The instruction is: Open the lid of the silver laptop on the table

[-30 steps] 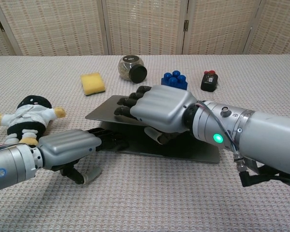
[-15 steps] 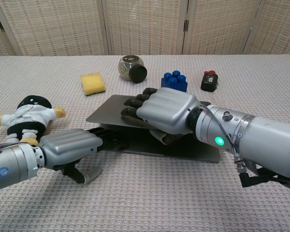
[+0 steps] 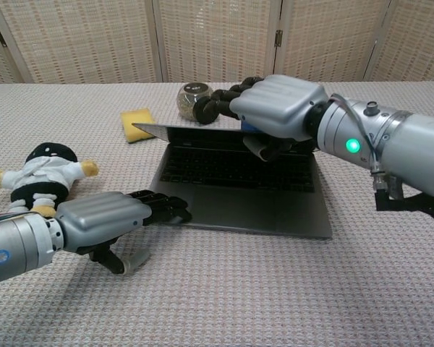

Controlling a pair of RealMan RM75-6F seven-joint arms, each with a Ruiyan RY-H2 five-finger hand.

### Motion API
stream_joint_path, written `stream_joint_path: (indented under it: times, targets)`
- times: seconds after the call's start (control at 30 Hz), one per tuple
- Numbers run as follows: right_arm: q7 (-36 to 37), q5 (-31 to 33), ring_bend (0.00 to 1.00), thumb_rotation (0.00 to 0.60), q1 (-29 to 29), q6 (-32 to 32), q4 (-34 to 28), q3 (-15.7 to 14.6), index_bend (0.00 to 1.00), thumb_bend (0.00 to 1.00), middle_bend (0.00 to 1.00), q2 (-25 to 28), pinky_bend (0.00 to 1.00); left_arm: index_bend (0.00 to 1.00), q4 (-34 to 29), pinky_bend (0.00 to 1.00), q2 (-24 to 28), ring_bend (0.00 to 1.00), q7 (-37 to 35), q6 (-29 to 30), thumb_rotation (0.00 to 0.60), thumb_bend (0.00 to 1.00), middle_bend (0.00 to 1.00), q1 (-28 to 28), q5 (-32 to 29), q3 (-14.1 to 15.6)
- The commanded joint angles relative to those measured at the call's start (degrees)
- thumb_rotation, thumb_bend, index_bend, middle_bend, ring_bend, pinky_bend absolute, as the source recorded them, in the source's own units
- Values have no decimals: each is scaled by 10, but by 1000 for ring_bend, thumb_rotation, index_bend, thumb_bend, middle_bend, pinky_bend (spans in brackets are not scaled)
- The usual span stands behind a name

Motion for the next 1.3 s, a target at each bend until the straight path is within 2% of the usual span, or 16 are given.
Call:
stream_joint_path:
  times: [0.03,0.2,0.5,1.1,1.3]
  targets:
    - [15,12,0,600,3,-4,0,16,0,694,0,17,0,0,-3,0,1,0,4,2,600,623,0,0,-2,1]
    - [47,34,0,600,7,-20,12,37,0,693,0,39,0,0,-5,0,0,0,13,3,600,623,0,-3,-6,3]
    - [81,53,0,600,18,-36,49,52,0,693,0,45,0,0,-9,0,-4,0,32,-5,600,623,0,-10,-24,3]
    - [95,149,0,600,63,-74,172,92,0,694,0,38,0,0,-20,0,3,0,39,0,600,623,0,-14,-30,10]
    - [85,186,0,600,79,-89,214,94,0,694,0,32,0,0,-22,0,4,0,43,-1,600,623,0,-16,-32,11]
